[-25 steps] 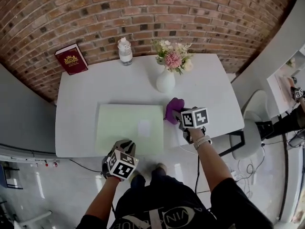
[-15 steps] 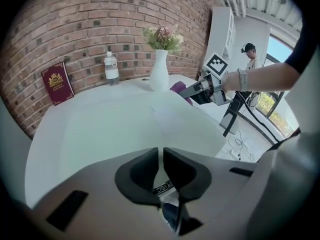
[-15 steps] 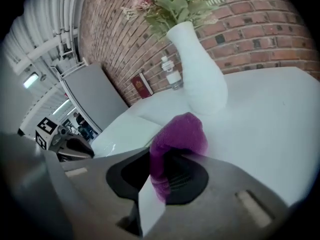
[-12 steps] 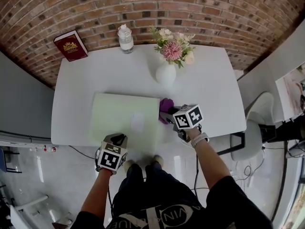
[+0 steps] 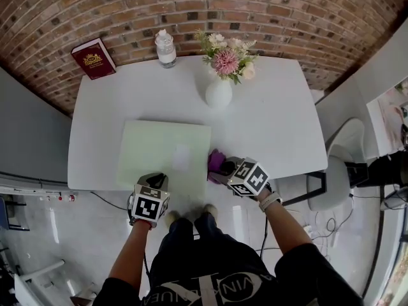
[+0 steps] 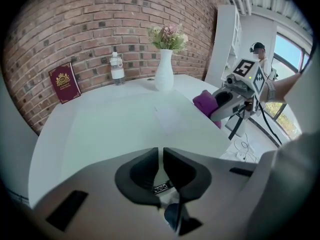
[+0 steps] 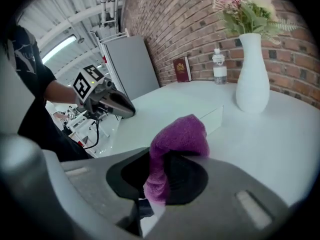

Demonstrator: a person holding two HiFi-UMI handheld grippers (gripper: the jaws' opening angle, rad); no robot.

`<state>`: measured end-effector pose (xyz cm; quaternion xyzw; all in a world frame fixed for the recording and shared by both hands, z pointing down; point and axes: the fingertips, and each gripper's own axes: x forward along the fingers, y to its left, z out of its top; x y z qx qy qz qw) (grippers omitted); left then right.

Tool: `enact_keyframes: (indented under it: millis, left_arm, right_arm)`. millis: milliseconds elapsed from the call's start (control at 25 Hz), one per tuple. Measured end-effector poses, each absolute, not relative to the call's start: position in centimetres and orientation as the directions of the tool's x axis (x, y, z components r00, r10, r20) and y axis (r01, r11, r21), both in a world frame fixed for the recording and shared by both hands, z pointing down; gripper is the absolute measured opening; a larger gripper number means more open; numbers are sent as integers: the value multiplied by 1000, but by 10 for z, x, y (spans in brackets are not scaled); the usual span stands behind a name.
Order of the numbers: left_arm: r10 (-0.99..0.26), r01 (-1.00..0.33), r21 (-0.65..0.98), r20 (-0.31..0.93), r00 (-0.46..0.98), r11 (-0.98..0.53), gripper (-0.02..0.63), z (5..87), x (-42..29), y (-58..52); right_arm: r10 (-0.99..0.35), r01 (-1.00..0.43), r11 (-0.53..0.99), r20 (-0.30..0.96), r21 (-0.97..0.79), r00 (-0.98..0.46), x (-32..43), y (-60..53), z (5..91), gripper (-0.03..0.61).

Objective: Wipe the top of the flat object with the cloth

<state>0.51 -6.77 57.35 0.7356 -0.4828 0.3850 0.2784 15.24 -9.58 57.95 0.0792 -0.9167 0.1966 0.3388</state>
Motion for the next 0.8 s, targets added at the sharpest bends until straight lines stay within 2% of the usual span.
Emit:
enact_keyframes:
  millis: [520,800]
  left_arm:
    - [-562,-956,22,805,190,-292,32,573,3,-69]
    - [-638,-963,57,738,219,-264,32,570,3,-68]
  right_arm:
    - [98,-106,958,654,-266,-750,150,-4,568,60]
    - [204,-18,930,556,-367,-806,151,34,550,58]
